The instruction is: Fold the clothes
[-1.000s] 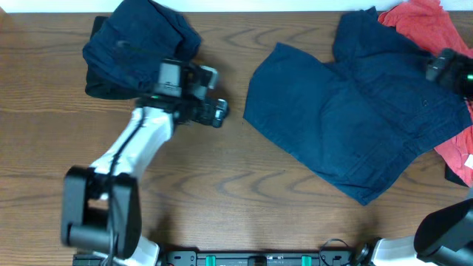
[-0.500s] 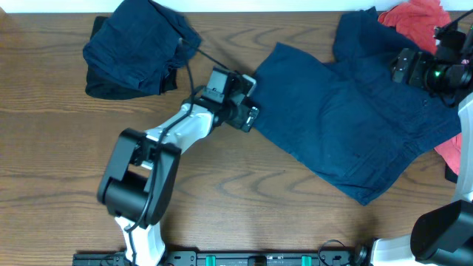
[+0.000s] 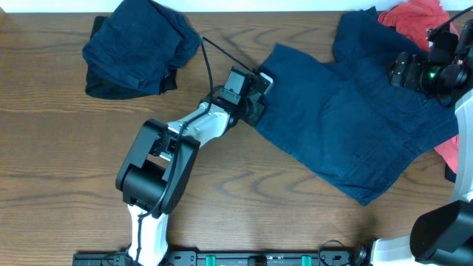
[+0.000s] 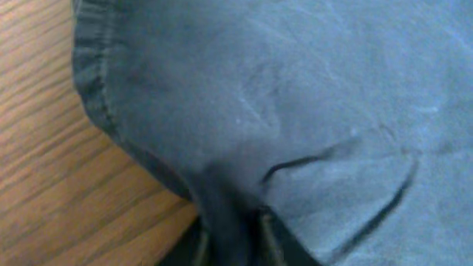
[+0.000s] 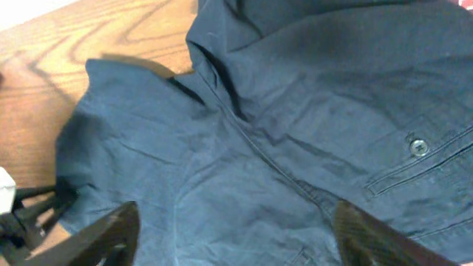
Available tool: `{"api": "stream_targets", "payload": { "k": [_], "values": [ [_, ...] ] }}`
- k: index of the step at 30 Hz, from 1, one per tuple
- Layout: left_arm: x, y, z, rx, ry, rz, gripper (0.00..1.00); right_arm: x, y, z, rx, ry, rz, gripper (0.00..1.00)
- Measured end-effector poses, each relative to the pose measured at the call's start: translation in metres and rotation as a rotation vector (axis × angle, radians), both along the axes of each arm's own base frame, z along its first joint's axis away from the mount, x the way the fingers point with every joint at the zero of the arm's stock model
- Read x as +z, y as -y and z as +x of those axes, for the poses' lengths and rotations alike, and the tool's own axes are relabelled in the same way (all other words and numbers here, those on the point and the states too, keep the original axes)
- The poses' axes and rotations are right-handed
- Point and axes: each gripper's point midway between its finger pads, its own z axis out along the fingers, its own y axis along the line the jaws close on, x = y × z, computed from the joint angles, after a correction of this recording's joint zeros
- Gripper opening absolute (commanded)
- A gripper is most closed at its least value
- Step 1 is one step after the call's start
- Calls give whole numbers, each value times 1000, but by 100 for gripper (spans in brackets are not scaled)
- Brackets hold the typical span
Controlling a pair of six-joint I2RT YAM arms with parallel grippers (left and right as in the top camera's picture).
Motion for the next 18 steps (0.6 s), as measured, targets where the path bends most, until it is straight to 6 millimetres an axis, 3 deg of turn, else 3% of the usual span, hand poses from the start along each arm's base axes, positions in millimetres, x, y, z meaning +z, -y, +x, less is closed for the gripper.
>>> {"api": "stream_targets", "payload": {
  "k": [3,8,14,18],
  "values": [
    [-3,-8,1,46,-18,22,6,0,0,0,0,-1,1,62],
    [-1,-46,-10,206,-106,123,6,-1,-3,-1,4,-8,3,50],
    [51,-111,-40,367,-160,272,6,0,-32,5,72,-1,2,47],
    [71,-138,-65,423,-211,335,6,0,-54,7,128,1,4,47]
  ]
}}
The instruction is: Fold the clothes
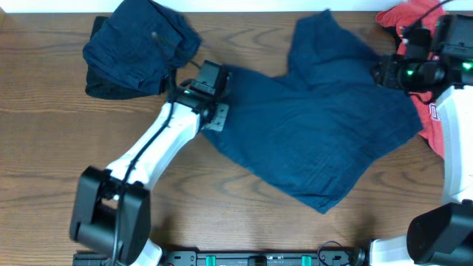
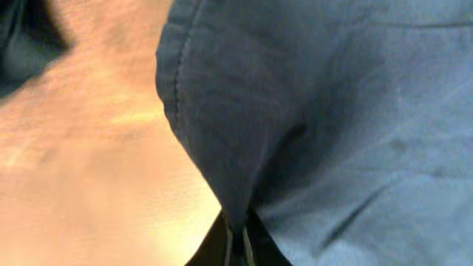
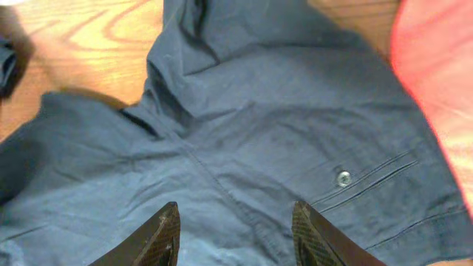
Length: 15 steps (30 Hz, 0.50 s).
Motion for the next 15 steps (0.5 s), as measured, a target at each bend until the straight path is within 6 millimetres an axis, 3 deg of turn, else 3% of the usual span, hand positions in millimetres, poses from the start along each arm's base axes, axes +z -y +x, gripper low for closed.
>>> {"api": "stream_targets", "payload": {
  "k": [10,15],
  "values": [
    [-10,-41,-82,191,-319,137,6,-10,-47,1,112,-28,5,49],
    [-10,-41,-89,303,-339,119,6,-22,-53,3,128,-58,8,51]
  ]
}}
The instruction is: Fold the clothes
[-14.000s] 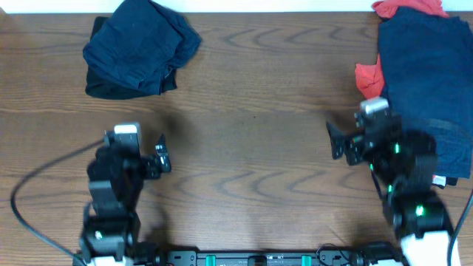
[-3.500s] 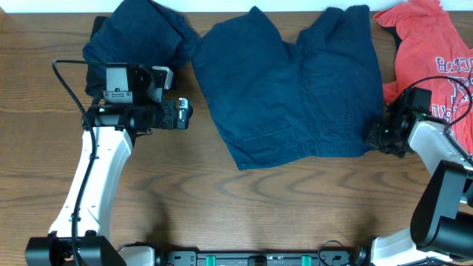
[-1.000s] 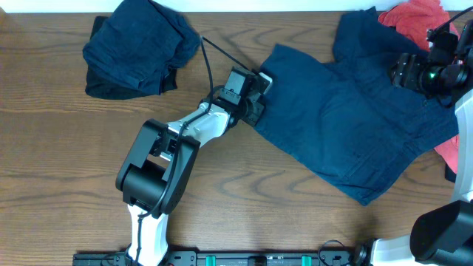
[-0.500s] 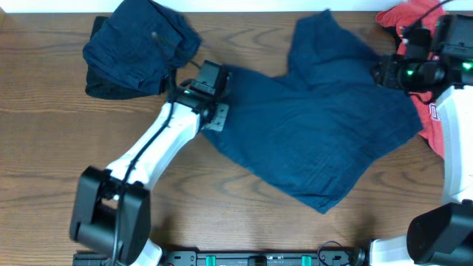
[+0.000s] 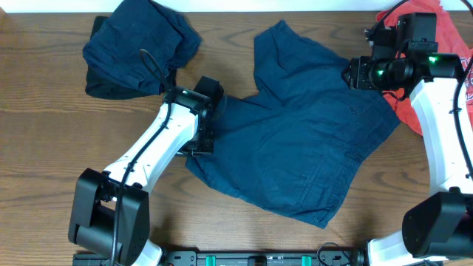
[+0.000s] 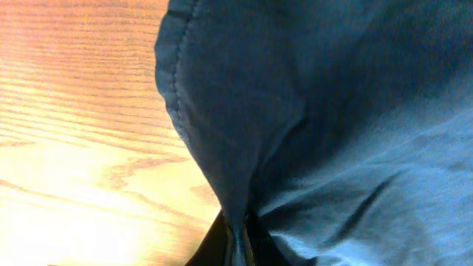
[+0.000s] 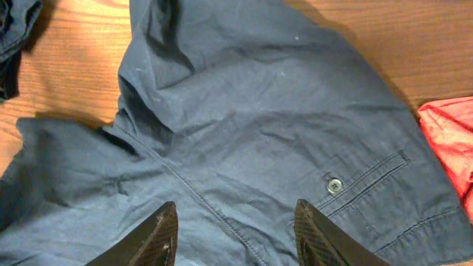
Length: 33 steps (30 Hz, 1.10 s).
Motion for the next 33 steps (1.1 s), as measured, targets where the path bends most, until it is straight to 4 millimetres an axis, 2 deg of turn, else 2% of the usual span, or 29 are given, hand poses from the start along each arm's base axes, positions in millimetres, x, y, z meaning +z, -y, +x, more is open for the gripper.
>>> {"api": "stream_targets", "payload": {
  "k": [1,4,5,10,18,23,26,29,31,32,33],
  "values": [
    [0,2,4,16,18,-9,7,0,0,0,0,-2,0,52],
    [-1,12,19,37,87,-44,22,-1,0,0,-1,-3,0,56],
    [-1,15,24,45,106,-54,23,-1,0,-1,-1,-5,0,57],
    [-1,22,26,55,119,-80,24,-3,0,-4,0,-20,1,59],
    [-1,20,26,60,121,-70,24,-3,0,-4,0,-20,1,60],
    [0,-2,31,113,128,-36,24,-3,0,-4,0,-21,1,61],
    [-4,-28,33,189,118,-14,23,-3,0,-4,0,-21,1,61],
    [-14,-52,25,249,77,-4,21,-3,0,-4,0,-21,1,61],
    [-21,-56,18,249,46,-21,19,-3,0,-4,0,-20,1,61],
    [-25,-55,14,242,30,-34,12,-3,0,-4,0,-19,1,61],
    [-30,-54,8,231,10,-42,12,-3,0,-4,0,-19,1,61]
  ]
}}
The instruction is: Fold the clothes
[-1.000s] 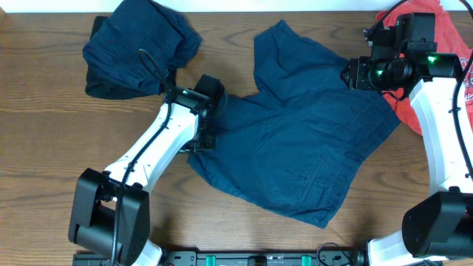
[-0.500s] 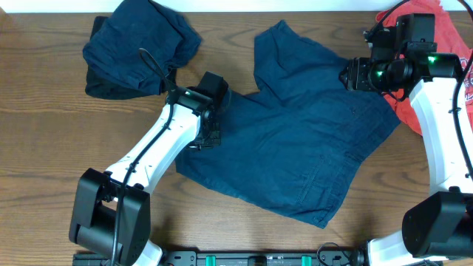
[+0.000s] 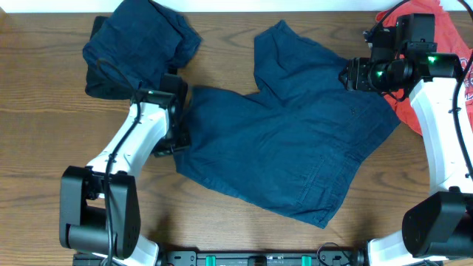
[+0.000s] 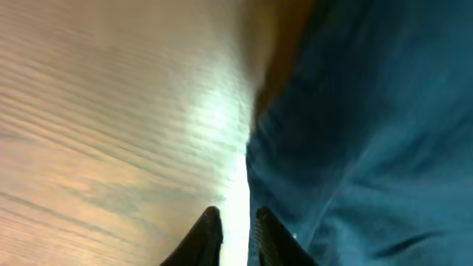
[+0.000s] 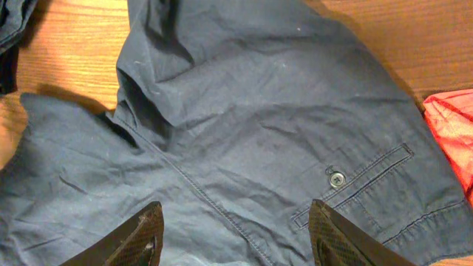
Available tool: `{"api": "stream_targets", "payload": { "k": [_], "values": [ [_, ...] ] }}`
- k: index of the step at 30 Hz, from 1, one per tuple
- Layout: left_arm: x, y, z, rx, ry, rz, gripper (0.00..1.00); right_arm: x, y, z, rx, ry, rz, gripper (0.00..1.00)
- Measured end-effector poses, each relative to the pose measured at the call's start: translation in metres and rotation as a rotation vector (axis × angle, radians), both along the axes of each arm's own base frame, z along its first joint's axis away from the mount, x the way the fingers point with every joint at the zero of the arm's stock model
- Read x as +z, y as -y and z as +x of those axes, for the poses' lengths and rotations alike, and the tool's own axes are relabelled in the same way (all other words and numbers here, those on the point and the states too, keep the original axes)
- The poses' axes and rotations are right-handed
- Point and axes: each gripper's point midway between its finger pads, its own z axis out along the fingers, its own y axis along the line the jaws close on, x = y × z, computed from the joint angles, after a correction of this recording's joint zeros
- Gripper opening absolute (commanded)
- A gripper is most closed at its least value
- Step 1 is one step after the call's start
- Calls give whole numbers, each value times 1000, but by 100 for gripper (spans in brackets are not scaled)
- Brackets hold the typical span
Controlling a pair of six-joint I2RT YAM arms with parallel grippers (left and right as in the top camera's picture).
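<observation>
Dark navy shorts (image 3: pixel 295 140) lie spread flat across the middle of the table, back pocket and button up (image 5: pixel 337 177). My left gripper (image 3: pixel 179 122) sits at the shorts' left hem, low over the wood. Its fingers (image 4: pixel 211 222) stand slightly apart with bright table between them, and the cloth (image 4: pixel 355 133) lies just right of them, not gripped. Above the shorts' waist end hovers my right gripper (image 3: pixel 353 74), its jaws (image 5: pixel 235 222) wide open and holding nothing over the fabric (image 5: pixel 259 125).
A folded pile of dark navy clothes (image 3: pixel 137 48) lies at the back left, close to my left arm. A red garment (image 3: pixel 414 18) sits at the back right, beside the shorts' waist (image 5: pixel 451 125). Bare wooden table (image 3: pixel 44 162) extends left and in front.
My left gripper has shifted left with the hem and has let go: the cloth it pinched now lies beside its parted fingers. The shorts' left leg lies flatter. My right gripper hardly moved.
First the shorts lay at the right, my left gripper shut on their hem, my right gripper open above the waist. At each later moment the shorts lay further left and turned. Now they are spread mid-table and the hem is released.
</observation>
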Motion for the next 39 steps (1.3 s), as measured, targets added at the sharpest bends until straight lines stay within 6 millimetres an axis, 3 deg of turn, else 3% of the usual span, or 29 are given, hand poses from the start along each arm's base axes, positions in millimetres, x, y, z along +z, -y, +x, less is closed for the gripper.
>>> {"api": "stream_targets", "payload": {
  "k": [7,12,27,36,39],
  "values": [
    [-31,-3,-36,1,-95,-30,12,0,0,0,0,-1,0,61],
    [-42,-7,-40,21,-89,-42,12,0,0,1,0,3,0,61],
    [-43,14,-20,23,-17,-154,12,2,0,4,0,18,-1,61],
    [-8,26,25,1,96,-182,12,3,0,6,1,29,-1,61],
    [-5,35,26,-26,104,-187,12,3,0,6,1,29,-1,61]
  ]
}}
